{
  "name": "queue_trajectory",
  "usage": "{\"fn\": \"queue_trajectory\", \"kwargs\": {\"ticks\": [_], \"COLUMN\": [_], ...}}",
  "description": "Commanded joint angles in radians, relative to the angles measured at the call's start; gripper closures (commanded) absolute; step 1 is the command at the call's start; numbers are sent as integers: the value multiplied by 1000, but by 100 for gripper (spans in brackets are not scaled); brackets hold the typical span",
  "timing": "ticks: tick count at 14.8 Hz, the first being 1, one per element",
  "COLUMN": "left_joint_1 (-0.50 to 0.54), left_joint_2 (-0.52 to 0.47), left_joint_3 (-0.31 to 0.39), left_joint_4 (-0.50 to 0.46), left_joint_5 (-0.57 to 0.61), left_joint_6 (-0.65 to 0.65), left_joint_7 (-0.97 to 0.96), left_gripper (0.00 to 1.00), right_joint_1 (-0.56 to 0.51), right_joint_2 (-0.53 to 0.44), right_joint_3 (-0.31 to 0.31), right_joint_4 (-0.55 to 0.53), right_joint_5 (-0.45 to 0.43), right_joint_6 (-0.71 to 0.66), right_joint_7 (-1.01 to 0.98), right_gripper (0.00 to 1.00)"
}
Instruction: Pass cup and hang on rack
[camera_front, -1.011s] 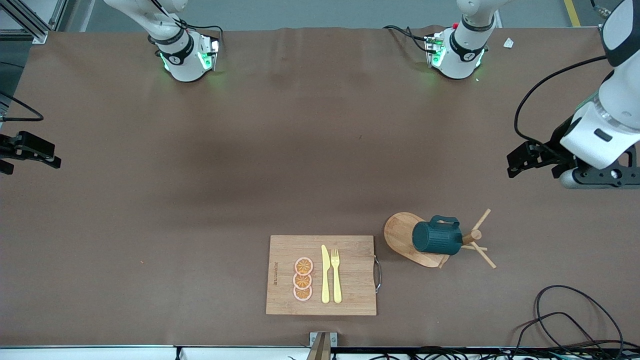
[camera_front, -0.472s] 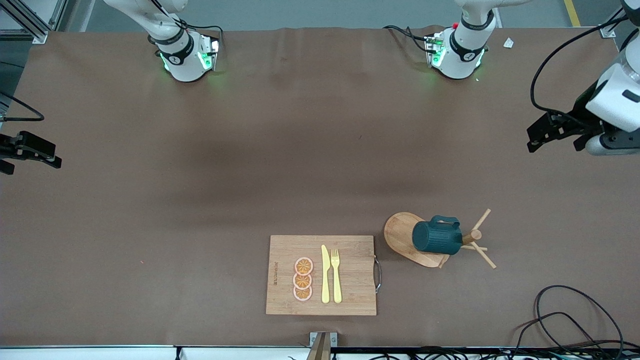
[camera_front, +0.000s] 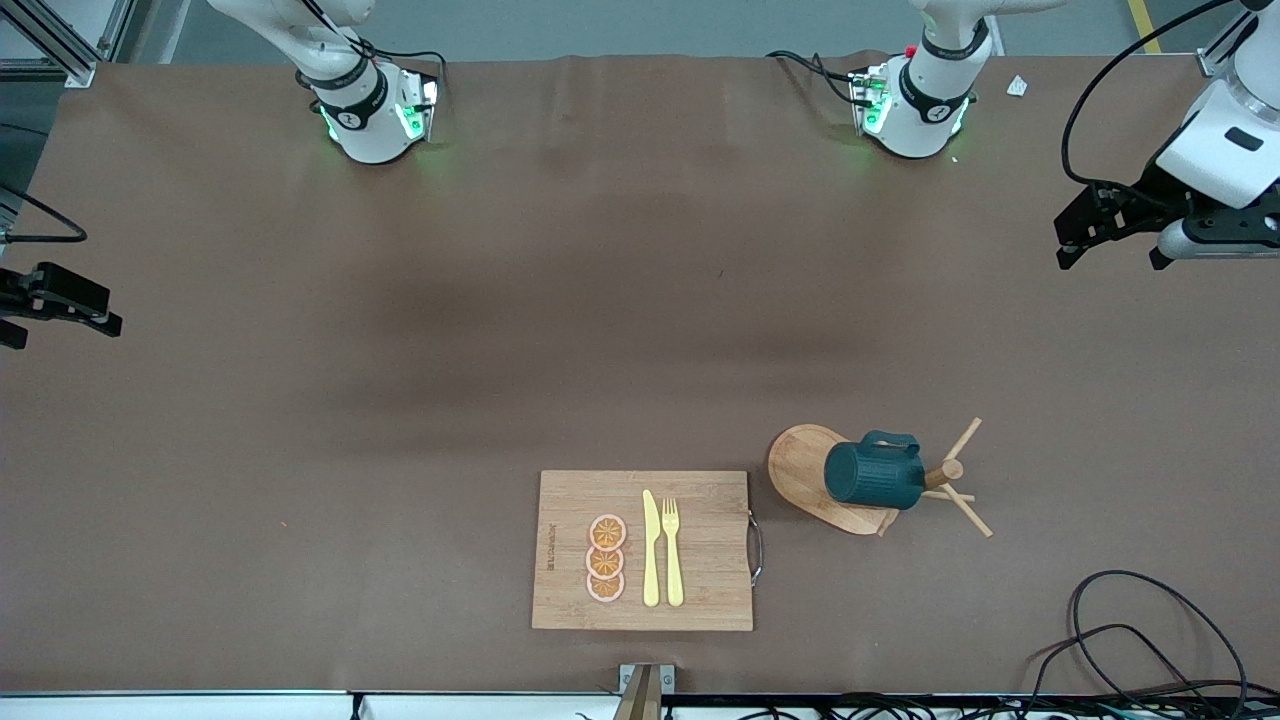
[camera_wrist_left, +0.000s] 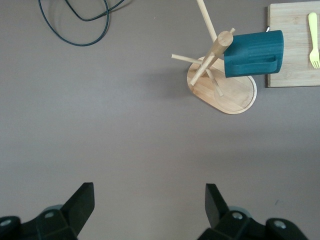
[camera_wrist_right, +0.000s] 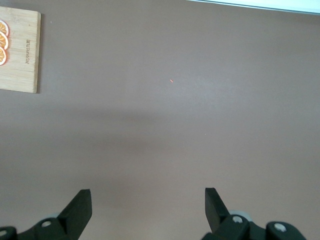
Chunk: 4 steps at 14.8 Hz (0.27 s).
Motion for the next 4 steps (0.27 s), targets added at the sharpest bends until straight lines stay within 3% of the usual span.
{"fn": "queue_trajectory", "kwargs": {"ticks": [1,4], "left_joint_1": [-6,0], "left_joint_2": [-11,21], "left_joint_3": [12,5], "left_joint_4": [-13,27], "left_joint_5": [-7,-6], "left_joint_6": [20,20], "left_joint_7": [26,17], "left_gripper": [1,1], "right_joint_1": [-9,-9], "right_joint_2": [-18,-18], "right_joint_3": [1,1], "right_joint_4": [-13,-13], "right_joint_5": [4,4], "right_joint_6": [-1,-2], "right_joint_7": [-14,-14], "right_gripper": [0,0]}}
